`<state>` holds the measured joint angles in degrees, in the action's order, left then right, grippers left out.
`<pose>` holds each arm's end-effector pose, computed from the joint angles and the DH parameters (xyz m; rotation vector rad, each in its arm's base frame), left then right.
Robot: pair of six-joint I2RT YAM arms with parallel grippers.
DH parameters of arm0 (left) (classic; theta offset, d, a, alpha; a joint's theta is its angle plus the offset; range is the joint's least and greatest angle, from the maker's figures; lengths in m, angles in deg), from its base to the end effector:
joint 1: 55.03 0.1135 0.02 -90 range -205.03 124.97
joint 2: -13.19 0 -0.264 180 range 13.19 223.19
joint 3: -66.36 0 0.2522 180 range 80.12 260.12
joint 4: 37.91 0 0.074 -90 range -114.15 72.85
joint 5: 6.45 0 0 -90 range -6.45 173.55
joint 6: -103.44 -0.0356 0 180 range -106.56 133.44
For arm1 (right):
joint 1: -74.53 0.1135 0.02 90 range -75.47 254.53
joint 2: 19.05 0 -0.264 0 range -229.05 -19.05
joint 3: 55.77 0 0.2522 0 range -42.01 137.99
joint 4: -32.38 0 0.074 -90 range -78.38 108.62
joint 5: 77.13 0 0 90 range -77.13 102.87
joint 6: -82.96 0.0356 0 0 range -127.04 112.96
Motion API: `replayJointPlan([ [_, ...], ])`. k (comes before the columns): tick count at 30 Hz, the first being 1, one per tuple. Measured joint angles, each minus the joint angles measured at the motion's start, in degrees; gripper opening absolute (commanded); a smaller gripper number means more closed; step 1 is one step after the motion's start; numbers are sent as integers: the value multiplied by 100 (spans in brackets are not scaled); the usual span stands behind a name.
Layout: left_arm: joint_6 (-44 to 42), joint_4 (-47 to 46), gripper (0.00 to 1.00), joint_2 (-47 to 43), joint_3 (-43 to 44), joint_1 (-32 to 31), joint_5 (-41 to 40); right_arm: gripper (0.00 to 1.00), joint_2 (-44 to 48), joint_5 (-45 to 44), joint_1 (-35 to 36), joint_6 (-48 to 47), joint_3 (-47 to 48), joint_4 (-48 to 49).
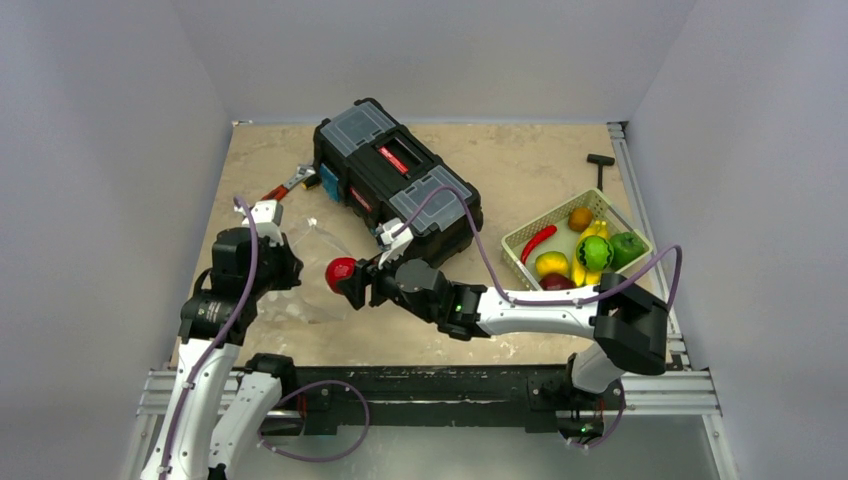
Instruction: Place the food in the zip-top bag and seal the zipper
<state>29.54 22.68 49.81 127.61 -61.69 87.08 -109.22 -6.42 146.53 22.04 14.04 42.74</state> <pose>0.1249 -0.0168 0.3118 -0.1474 2.2072 -0.2894 0.1234 0.3418 0.2711 -0.4255 1.7936 0.9852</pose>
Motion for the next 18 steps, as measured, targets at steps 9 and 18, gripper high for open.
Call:
replayJointPlan([
  [9,35,26,0,42,0,-2,59,3,-564,-61,11,-146,774,-256],
  [18,81,39,0,20,0,-2,98,9,-732,-7,9,-160,1143,-411],
])
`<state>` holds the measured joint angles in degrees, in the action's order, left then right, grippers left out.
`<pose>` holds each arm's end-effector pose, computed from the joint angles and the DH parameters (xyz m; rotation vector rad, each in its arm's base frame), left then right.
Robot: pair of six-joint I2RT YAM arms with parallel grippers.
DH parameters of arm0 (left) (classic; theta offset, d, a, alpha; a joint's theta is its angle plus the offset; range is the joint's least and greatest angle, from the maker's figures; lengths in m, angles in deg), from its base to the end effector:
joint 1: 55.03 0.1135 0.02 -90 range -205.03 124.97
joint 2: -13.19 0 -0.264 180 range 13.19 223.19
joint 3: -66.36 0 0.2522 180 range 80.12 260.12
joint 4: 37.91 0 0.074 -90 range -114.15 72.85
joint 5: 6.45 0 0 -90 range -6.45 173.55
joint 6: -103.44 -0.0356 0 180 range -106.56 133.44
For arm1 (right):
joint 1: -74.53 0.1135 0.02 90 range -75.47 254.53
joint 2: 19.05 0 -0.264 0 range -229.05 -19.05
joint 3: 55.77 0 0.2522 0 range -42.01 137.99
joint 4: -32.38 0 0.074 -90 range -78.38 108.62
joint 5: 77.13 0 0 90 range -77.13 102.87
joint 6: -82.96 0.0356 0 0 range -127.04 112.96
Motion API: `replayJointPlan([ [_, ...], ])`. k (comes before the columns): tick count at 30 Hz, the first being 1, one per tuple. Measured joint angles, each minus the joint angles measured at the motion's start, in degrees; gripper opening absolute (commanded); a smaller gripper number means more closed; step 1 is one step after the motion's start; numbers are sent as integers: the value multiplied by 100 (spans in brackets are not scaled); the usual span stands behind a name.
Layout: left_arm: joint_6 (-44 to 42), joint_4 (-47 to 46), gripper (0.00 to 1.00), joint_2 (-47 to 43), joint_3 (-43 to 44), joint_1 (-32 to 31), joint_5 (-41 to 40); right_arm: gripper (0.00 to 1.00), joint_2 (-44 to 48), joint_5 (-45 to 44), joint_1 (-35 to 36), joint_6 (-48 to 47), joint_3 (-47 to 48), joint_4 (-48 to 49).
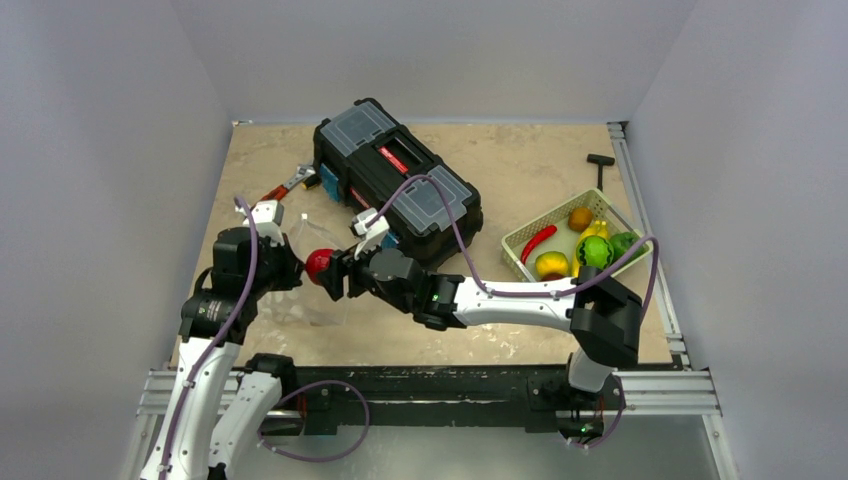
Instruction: Place the food in the zip-top bag and seal the zipper
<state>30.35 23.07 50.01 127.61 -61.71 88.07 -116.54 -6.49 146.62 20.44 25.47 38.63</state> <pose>0.1251 -0.0175 0.3108 -0.1543 2.2192 -0.3148 0.1350 0.3794 0.2860 -0.4498 1.7830 0.9659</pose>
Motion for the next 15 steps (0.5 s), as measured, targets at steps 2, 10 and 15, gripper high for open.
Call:
replayJointPlan([
  [2,-2,2,0,-17,0,0,2,10,-37,-17,-2,0,35,-2],
  [10,0,-2,0,-142,0,0,28,47,-527,-282,-22,-66,452,-411],
  [15,0,0,0,-142,0,0,39,76,-529,-337,-15,-105,452,-601],
])
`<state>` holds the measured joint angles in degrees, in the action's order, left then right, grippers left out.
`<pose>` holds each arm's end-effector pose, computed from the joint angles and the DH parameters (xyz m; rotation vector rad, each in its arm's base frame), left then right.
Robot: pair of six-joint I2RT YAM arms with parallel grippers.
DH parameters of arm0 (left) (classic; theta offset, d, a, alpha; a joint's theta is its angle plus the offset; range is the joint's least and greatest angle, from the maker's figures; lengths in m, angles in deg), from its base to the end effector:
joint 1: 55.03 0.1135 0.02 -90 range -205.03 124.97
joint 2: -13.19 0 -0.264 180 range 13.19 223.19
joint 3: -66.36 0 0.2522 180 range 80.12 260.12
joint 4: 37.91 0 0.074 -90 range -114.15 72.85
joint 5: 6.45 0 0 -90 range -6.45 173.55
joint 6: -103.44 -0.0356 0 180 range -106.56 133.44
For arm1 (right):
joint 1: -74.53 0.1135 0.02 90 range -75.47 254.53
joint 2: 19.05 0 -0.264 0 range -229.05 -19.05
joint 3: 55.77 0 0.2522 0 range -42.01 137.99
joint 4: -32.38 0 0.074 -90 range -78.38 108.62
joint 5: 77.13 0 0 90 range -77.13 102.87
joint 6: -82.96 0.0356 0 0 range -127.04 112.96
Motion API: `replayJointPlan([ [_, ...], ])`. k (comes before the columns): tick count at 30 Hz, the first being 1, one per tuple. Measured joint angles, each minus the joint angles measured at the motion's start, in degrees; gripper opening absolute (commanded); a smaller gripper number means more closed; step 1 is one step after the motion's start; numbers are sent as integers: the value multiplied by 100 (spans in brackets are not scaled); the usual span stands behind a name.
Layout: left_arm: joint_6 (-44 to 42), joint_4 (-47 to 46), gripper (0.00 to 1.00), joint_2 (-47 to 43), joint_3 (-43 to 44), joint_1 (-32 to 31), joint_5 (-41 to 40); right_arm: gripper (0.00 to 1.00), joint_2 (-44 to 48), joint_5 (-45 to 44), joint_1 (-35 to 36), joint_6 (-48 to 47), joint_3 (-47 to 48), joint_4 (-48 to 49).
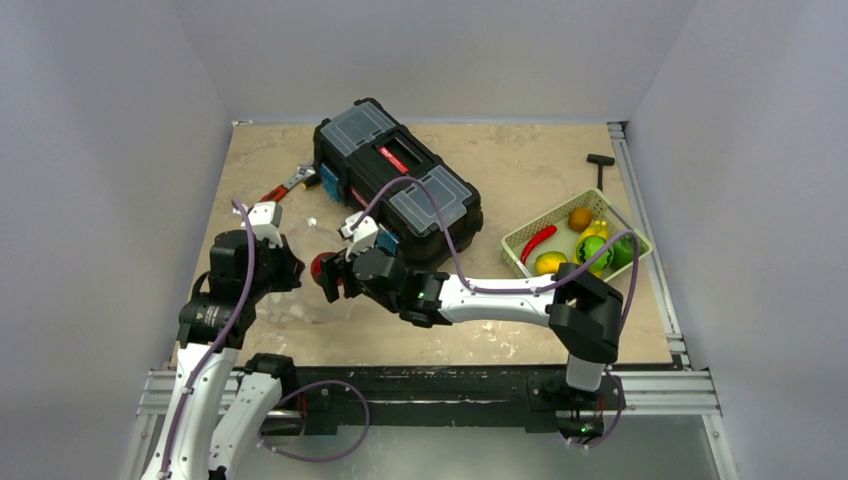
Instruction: Place the food in the zip-top bag and seal the zipper
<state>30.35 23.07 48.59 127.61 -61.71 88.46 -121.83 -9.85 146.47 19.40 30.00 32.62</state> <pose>0.1201 -0.0171 0.3134 -0.1473 2.1952 -0.3257 0.1439 0.3968 0.2664 -0.4736 1.8634 0.8198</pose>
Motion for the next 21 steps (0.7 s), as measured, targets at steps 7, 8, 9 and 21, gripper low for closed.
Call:
replayJointPlan([
  [7,0,0,0,0,0,0,0,90,92,116,0,-13,0,-83],
  [8,0,0,0,2,0,0,0,90,125,122,0,-13,0,-87],
  [9,0,2,0,2,0,0,0,90,173,127,0,-15,0,-107],
  [21,0,7,0,11,0,0,-2,88,1429,-188,2,-380,-208,-459],
])
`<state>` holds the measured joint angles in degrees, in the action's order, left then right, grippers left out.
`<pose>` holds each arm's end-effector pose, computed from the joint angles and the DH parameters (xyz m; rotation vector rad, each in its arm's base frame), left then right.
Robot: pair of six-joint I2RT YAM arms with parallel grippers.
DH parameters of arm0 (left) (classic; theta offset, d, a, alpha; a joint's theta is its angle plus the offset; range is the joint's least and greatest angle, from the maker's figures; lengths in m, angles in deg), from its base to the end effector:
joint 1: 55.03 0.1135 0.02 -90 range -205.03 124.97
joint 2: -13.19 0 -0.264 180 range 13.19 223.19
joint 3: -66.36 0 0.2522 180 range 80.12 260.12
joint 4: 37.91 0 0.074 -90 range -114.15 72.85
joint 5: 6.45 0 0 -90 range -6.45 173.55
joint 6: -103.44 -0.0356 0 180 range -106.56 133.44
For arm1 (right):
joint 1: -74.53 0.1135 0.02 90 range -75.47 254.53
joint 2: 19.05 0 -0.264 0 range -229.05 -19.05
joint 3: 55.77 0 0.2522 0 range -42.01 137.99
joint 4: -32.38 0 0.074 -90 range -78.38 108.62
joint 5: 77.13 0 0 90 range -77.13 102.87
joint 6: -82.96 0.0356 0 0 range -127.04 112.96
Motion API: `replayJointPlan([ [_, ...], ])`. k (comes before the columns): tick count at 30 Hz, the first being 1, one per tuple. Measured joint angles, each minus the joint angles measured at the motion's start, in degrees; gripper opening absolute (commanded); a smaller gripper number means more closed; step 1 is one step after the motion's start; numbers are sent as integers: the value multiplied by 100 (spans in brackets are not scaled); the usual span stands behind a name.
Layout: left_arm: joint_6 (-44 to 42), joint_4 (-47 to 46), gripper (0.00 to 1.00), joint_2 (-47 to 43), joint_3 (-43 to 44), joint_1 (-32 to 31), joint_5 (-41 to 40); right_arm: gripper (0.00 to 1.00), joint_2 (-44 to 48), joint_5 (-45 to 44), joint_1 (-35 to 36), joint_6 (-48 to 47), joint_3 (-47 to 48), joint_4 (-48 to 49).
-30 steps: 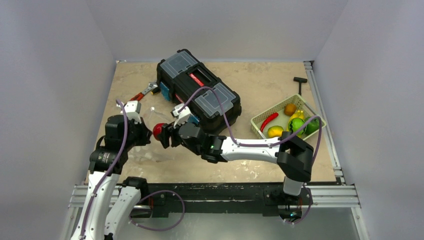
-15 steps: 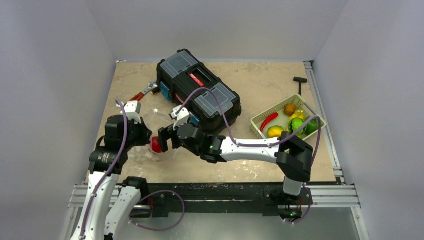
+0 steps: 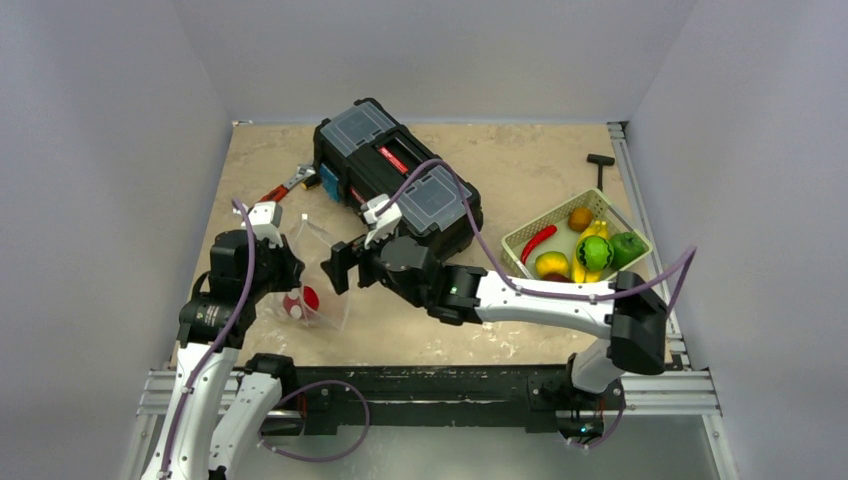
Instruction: Place the food in the zip-top bag and seal the zipper
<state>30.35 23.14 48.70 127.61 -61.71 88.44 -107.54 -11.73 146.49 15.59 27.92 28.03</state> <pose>0.1204 -0.0172 0.3131 -0.1479 2.1983 -0.3249 0.1285 0.3466 0.3394 -0.4378 1.7372 0.8421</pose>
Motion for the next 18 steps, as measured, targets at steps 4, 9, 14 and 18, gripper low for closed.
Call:
replayJointPlan([
  [4,2,0,0,0,0,0,2,88,603,-643,0,-380,-146,-216],
  [9,0,0,0,0,0,-9,42,89,1569,-1565,-13,-1060,-691,-188],
  [14,0,0,0,22,0,-11,83,88,2542,-2225,-507,-1412,-1390,-236],
  [18,0,-2,0,68,0,-11,101,85,3261,-2435,-1613,-1117,-1956,-487],
])
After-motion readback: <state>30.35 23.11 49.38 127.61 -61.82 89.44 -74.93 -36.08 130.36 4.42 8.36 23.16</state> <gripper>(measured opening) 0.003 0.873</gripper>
